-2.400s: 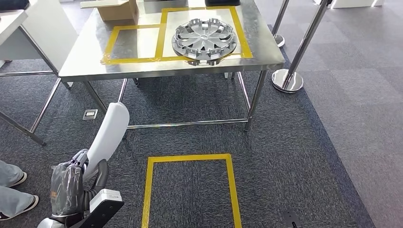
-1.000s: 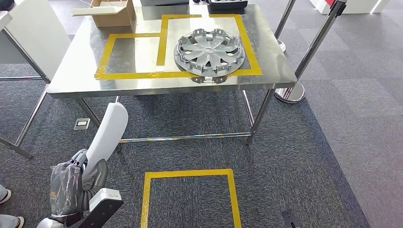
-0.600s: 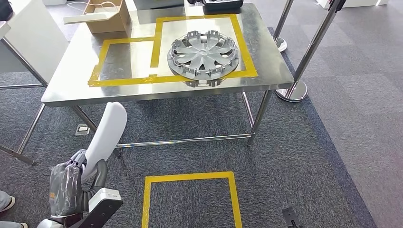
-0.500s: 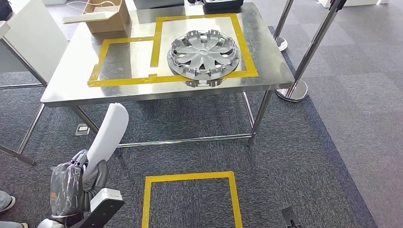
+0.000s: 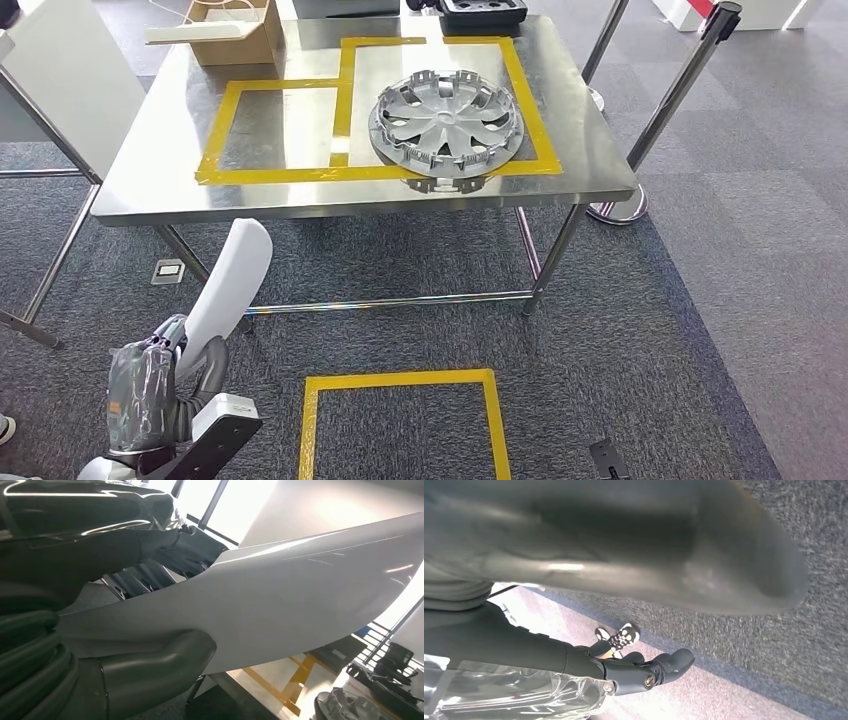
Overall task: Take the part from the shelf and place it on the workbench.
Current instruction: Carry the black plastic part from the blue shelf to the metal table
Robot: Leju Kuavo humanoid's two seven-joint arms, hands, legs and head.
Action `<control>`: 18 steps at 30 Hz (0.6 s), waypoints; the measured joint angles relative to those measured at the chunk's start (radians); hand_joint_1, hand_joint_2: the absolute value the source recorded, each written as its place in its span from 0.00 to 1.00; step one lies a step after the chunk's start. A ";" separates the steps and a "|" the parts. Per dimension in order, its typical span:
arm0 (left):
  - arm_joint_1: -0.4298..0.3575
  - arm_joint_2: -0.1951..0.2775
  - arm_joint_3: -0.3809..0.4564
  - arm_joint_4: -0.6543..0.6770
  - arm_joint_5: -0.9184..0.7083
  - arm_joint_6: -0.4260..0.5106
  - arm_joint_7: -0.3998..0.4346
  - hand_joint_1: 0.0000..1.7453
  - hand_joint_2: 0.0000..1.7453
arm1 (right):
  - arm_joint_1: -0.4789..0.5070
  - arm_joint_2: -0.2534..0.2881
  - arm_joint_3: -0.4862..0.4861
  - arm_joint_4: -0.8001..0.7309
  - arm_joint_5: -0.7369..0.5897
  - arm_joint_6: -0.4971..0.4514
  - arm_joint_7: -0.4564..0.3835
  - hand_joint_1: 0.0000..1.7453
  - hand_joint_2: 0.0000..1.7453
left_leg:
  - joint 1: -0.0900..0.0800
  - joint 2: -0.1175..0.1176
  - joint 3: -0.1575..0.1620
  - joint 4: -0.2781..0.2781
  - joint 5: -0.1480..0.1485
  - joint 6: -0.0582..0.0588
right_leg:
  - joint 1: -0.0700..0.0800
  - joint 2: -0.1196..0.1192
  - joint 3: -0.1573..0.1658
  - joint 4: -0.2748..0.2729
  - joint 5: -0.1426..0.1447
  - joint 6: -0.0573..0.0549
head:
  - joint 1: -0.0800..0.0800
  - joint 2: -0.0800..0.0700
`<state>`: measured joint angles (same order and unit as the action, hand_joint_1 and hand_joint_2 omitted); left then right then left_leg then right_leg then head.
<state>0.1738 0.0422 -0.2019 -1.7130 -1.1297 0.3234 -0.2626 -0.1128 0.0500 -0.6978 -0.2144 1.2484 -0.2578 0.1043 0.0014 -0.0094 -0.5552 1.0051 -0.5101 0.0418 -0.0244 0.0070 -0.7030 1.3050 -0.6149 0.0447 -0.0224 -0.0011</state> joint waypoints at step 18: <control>0.007 0.003 0.001 0.012 0.000 0.007 -0.004 1.00 1.00 | 0.008 0.003 -0.001 0.000 0.000 -0.004 -0.016 0.00 0.00 | 0.008 0.004 -0.100 0.151 -0.029 -0.054 | -0.003 0.002 0.156 -0.285 0.107 -0.043 | -0.009 0.000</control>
<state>0.1811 0.0452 -0.2008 -1.7012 -1.1296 0.3300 -0.2666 -0.1045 0.0529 -0.6992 -0.2140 1.2487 -0.2623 0.0884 0.0094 -0.0054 -0.6553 1.1556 -0.5388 -0.0125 -0.0273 0.0089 -0.5467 1.0195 -0.5081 0.0018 -0.0319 -0.0011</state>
